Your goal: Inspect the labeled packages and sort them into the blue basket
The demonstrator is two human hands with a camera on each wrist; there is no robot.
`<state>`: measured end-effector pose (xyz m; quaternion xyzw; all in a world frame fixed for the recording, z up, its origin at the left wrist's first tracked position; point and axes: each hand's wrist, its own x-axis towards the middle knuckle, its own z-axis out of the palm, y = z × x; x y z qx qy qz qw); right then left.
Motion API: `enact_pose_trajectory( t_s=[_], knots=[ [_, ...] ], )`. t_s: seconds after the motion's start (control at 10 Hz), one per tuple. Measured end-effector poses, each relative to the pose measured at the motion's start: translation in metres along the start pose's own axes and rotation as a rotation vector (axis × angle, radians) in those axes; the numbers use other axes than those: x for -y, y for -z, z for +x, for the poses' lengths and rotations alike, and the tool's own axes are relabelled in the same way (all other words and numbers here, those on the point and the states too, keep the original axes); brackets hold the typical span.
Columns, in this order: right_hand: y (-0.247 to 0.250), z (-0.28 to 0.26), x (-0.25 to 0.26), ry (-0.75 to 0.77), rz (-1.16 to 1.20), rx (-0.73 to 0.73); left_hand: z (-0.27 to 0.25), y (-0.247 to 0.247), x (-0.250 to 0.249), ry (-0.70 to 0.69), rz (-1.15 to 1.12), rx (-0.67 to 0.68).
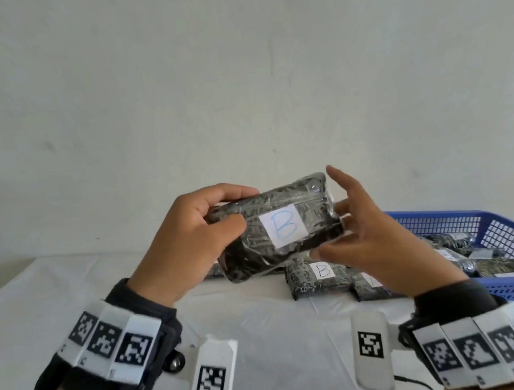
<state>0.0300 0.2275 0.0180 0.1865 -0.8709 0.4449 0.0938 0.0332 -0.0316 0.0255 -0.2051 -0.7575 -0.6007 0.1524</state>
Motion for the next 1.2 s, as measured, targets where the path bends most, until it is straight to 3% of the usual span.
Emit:
enact_pose_trajectory(
  t_s=[0.1, 0.2, 0.3, 0.5, 0.6, 0.7, 1.0, 1.2],
  knots=[
    [0.001, 0.002, 0.003, -0.053, -0.172, 0.008, 0.013, 0.001, 0.007, 0.03, 0.066, -0.028],
    [-0.013, 0.012, 0.0, -0.117, -0.272, 0.014, 0.027, 0.007, 0.031, 0.169, 0.106, 0.016],
    [-0.036, 0.025, -0.009, -0.17, -0.373, 0.101, 0.027, 0.023, 0.06, 0.332, 0.246, 0.155],
    [-0.088, 0.05, -0.033, -0.215, -0.771, 0.243, 0.017, 0.033, 0.112, 0.482, 0.61, 0.456],
    [-0.104, 0.059, -0.046, -0.237, -0.878, 0.311, 0.022, 0.026, 0.132, 0.469, 0.848, 0.493],
    [-0.111, 0.069, -0.055, -0.251, -0.981, 0.372, 0.028, 0.018, 0.144, 0.446, 0.931, 0.529],
    [-0.118, 0.072, -0.06, -0.221, -1.108, 0.396, 0.033, 0.005, 0.157, 0.384, 0.94, 0.494],
    [-0.109, 0.056, -0.062, -0.219, -1.085, 0.329, 0.02, -0.003, 0.152, 0.337, 0.888, 0.443]
  ],
)
